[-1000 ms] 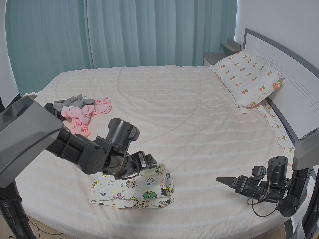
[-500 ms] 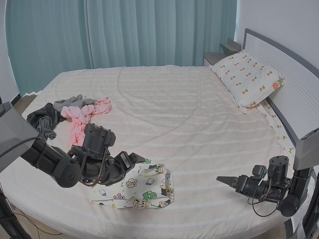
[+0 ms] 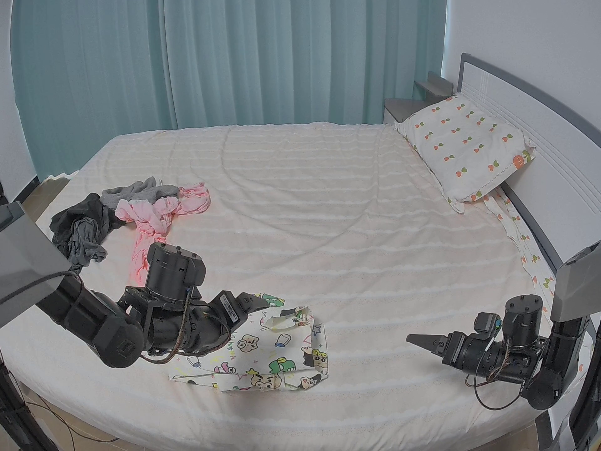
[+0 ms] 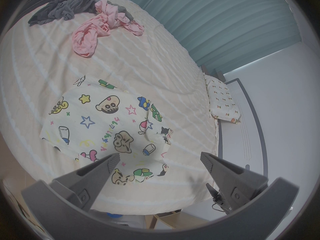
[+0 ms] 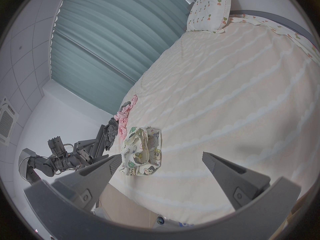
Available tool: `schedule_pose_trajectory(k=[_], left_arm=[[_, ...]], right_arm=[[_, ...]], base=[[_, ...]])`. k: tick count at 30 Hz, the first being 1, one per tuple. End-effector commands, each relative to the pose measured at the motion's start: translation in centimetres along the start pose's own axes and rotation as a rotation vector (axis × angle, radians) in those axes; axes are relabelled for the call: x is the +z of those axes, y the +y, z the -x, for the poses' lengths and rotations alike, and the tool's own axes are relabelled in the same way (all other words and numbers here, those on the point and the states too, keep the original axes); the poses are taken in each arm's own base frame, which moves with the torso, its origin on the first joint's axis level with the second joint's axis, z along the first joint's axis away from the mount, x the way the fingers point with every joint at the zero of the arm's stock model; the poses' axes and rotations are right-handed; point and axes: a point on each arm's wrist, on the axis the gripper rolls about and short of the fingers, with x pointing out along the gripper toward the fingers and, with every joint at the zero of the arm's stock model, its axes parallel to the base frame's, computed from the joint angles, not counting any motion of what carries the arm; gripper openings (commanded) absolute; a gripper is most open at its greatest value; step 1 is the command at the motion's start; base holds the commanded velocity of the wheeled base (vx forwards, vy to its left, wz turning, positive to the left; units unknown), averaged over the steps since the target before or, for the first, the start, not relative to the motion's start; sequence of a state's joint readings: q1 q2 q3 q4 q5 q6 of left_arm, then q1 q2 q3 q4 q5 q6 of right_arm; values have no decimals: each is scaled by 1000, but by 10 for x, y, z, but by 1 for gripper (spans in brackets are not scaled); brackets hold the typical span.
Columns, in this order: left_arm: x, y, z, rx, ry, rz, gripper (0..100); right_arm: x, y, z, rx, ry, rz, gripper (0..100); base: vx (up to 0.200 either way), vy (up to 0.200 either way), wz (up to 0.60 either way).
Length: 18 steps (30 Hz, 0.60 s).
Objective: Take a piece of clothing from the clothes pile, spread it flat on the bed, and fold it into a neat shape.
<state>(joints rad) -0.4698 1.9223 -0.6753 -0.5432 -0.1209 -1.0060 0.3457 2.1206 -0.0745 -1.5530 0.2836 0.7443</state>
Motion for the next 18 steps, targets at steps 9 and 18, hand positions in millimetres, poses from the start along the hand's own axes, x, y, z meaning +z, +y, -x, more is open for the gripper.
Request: schedule_pose_trajectory(k=[9,18], left_arm=[[4,-2,-1,-26,-22,19,100],[17,5,-4,-34,-65,44,100]], right_arm=[[-1,-1,-2,1,2,1,100],[-2,-2,-3,-3,9,3,100]], base=[[0,0,0],[0,200,0]])
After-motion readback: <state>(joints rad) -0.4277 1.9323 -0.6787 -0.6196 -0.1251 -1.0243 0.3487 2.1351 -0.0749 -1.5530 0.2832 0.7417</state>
